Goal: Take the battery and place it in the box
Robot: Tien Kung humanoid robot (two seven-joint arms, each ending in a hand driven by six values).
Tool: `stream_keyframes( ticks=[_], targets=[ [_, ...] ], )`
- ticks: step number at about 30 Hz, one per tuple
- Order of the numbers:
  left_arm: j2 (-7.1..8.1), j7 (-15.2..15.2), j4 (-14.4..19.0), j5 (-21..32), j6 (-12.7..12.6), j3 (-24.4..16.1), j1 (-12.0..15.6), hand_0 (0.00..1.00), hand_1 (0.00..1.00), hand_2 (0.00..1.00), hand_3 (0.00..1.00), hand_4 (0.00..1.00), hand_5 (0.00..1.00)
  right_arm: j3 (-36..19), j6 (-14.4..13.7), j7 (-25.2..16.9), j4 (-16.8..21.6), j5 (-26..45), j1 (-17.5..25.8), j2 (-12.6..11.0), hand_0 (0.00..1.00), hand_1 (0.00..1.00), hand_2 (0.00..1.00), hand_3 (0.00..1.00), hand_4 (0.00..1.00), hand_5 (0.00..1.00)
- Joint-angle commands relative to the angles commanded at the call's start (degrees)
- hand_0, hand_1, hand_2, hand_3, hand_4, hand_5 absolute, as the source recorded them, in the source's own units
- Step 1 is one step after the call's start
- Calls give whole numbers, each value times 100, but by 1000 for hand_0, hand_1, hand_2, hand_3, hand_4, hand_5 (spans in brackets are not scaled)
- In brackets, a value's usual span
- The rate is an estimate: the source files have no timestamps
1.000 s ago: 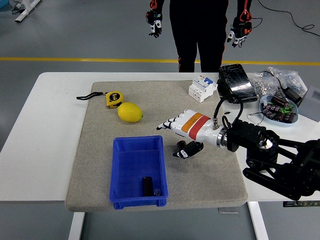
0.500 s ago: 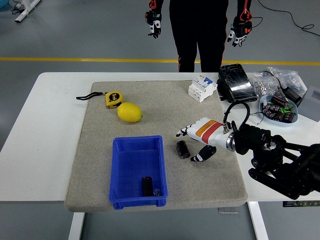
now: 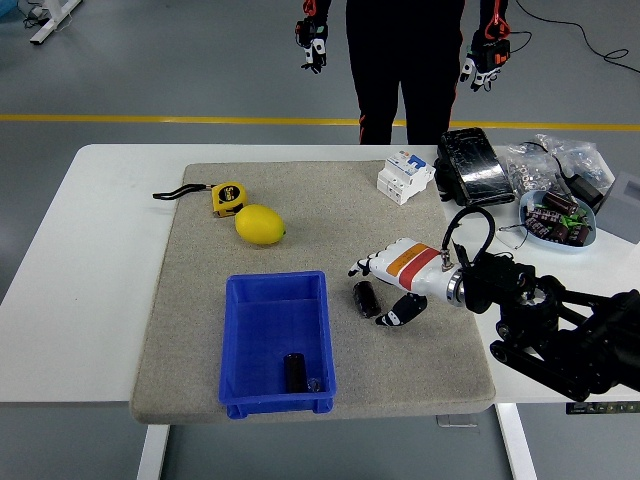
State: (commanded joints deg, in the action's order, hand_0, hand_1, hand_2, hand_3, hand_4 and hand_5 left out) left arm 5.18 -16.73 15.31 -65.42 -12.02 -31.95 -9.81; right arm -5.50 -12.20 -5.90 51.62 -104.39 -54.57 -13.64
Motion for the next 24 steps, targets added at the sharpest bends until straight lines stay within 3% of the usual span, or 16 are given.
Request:
stream_keyframes(
  ticks=[1, 2, 24],
  targets=[
    [-1, -1, 0, -7, 1, -2, 4, 660, 655, 663, 579, 625, 571, -5, 1, 3, -8, 5, 7, 1, 342, 428, 662, 795, 865, 299],
    [-1, -2, 1, -9, 1, -3, 7, 661, 658, 666, 580, 626, 571, -9, -2, 4, -14, 10, 14, 2, 289, 383, 533, 696, 801, 299],
    [9, 0, 5, -54, 21, -21, 12, 662, 658, 668, 581, 627, 572, -192, -149, -17, 46, 42, 40, -64, 263, 356, 490, 629, 749, 293]
  ],
)
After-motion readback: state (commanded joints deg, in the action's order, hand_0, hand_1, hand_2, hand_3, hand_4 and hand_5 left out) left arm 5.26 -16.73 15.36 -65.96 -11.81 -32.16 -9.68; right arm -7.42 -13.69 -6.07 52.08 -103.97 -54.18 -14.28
